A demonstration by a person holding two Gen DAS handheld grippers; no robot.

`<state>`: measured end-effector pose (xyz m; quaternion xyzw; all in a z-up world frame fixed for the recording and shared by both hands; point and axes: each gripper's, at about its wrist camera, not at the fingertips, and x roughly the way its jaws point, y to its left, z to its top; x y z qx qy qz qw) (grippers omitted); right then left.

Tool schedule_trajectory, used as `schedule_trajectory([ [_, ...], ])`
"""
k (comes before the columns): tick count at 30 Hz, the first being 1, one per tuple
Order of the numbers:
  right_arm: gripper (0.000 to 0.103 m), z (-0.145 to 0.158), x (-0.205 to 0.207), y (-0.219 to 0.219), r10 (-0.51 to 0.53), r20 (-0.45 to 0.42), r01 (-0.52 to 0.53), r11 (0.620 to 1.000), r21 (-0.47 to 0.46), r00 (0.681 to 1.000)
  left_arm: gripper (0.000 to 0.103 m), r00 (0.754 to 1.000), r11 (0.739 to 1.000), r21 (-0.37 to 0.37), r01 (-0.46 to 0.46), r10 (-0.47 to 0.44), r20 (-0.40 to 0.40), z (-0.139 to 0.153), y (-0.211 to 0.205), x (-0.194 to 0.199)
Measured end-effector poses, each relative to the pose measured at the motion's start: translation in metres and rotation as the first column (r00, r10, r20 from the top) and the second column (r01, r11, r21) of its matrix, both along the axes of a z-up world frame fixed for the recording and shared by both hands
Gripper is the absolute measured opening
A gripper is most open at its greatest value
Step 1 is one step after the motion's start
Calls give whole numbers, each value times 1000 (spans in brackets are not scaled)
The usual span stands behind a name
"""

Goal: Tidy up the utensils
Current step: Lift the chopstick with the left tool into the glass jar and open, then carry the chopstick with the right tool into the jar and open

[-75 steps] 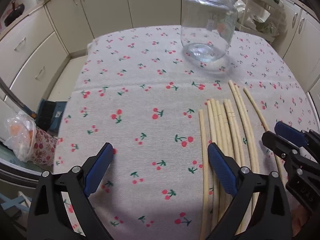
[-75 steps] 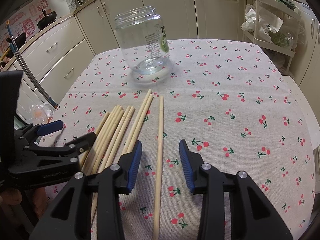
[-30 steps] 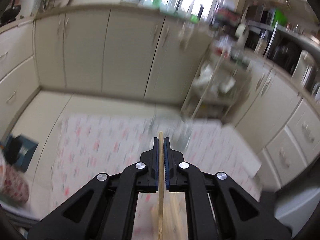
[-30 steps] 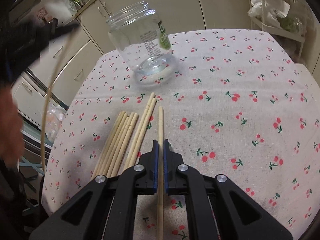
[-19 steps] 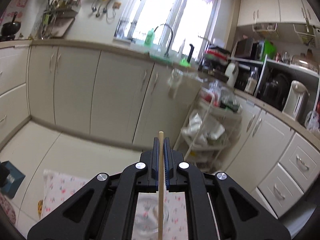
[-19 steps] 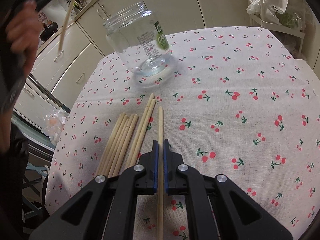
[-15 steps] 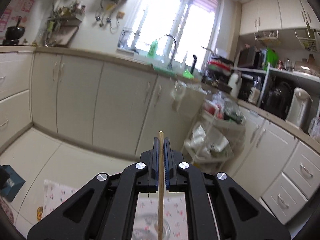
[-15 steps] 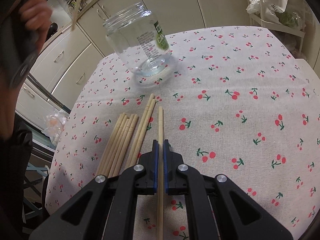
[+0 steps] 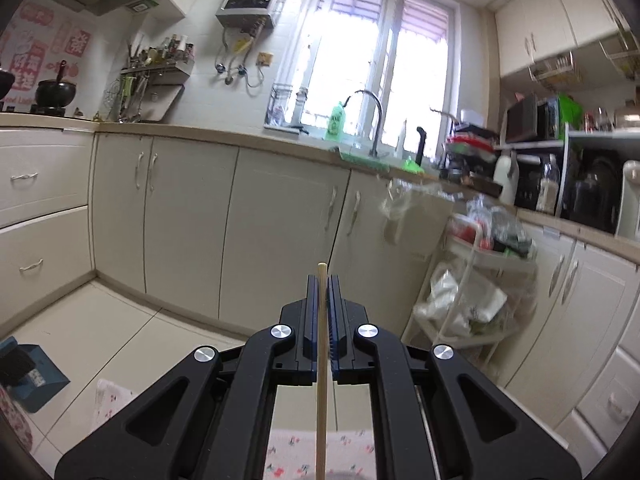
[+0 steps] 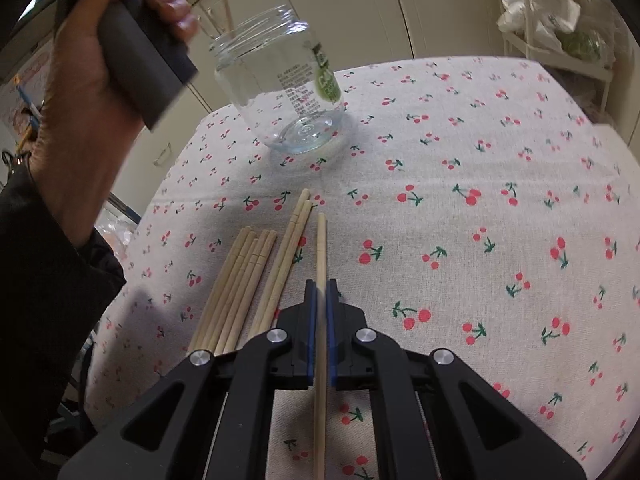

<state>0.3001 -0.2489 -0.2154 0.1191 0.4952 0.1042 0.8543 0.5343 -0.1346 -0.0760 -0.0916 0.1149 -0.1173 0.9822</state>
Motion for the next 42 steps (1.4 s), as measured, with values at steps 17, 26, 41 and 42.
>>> schedule_trajectory([
  [17, 37, 5, 26, 30, 138, -3, -136, 972, -191, 990, 10, 981, 990, 78, 117, -103, -164, -40, 27, -55],
  [26, 38, 6, 44, 14, 143, -66, -150, 982, -116, 988, 37, 973, 996, 4, 88, -85, -215, -42, 77, -83],
  [41, 5, 62, 36, 0, 16, 148, -13, 1000, -20, 989, 48, 942, 1000, -20, 19, -25, -336, -101, 118, -115],
  [42, 5, 83, 35, -10, -30, 223, 18, 998, 56, 974, 49, 939, 1000, -26, 15, -23, -344, -104, 120, -116],
])
